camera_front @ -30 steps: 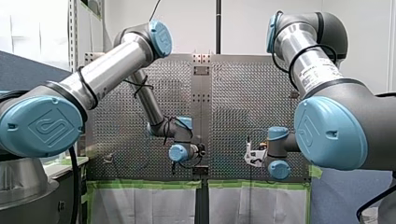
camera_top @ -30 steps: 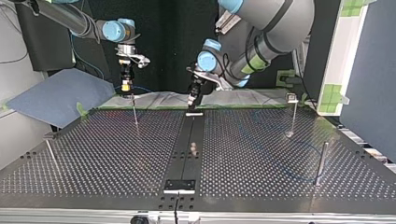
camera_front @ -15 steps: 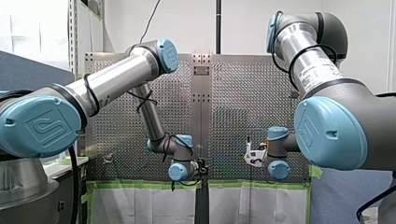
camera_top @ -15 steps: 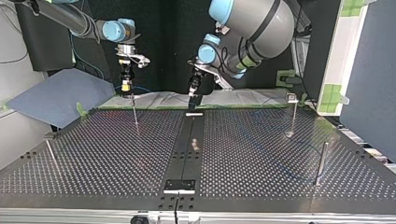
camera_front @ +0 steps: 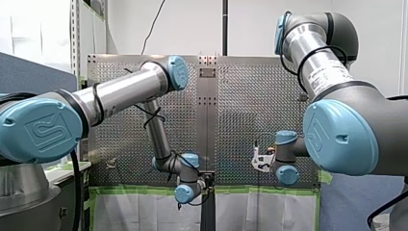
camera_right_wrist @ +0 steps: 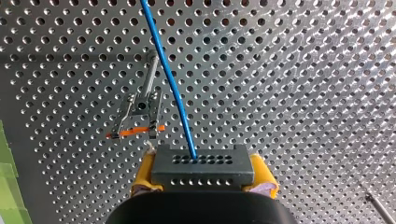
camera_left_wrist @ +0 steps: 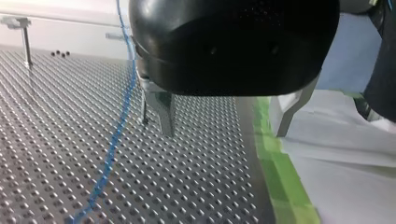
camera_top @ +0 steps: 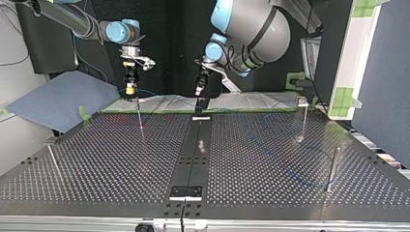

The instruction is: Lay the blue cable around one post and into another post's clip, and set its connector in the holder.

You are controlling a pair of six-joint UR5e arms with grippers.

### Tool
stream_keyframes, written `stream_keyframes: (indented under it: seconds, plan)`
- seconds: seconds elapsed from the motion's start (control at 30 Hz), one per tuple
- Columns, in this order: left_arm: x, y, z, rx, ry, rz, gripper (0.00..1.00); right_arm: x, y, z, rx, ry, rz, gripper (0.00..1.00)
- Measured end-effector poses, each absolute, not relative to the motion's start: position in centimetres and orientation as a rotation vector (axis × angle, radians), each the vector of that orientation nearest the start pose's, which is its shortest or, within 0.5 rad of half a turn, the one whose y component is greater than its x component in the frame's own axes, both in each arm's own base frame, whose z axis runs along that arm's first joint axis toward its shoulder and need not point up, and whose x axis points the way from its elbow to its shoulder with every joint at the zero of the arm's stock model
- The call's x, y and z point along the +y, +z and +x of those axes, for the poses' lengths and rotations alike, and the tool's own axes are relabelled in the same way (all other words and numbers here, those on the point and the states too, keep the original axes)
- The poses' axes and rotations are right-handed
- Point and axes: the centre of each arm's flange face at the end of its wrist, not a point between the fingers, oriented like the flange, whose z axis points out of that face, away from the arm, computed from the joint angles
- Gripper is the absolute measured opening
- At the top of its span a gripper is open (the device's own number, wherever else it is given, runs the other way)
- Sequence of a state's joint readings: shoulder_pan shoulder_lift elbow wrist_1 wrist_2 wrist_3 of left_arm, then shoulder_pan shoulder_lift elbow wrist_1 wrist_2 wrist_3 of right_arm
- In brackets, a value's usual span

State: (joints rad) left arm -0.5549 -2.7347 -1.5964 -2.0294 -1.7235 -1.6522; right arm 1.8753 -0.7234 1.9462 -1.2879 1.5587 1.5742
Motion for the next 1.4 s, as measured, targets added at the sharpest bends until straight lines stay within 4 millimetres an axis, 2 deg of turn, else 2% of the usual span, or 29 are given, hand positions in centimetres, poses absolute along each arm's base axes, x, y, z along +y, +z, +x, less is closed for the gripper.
stream_keyframes:
  seconds: [0.1, 0.2, 0.6, 0.93, 1.17, 1.4]
  plan:
    - [-42.8, -14.6, 47.3, 1.640, -0.343, 0.264, 1.00, -49.2, -1.8, 29.6, -1.004, 1.477, 1.382, 0.05]
    - [-42.8, -14.3, 47.8, 1.631, -0.337, 0.257, 1.00, -49.2, -1.8, 29.6, -1.004, 1.477, 1.382, 0.05]
    - [-43.7, -10.3, 49.2, 1.597, -0.334, 0.258, 1.00, -49.2, -1.8, 29.6, -1.006, 1.476, 1.384, 0.05]
    - [-43.8, -9.6, 49.8, 1.556, -0.331, 0.243, 1.00, -49.2, -1.8, 29.6, -1.006, 1.476, 1.384, 0.05]
    - [-45.0, -8.9, 50.8, 1.530, -0.336, 0.236, 1.00, -49.2, -1.8, 29.6, -1.006, 1.475, 1.385, 0.05]
    - [-45.7, -9.8, 51.8, 1.556, -0.322, 0.238, 1.00, -49.2, -1.8, 29.6, -1.006, 1.475, 1.385, 0.05]
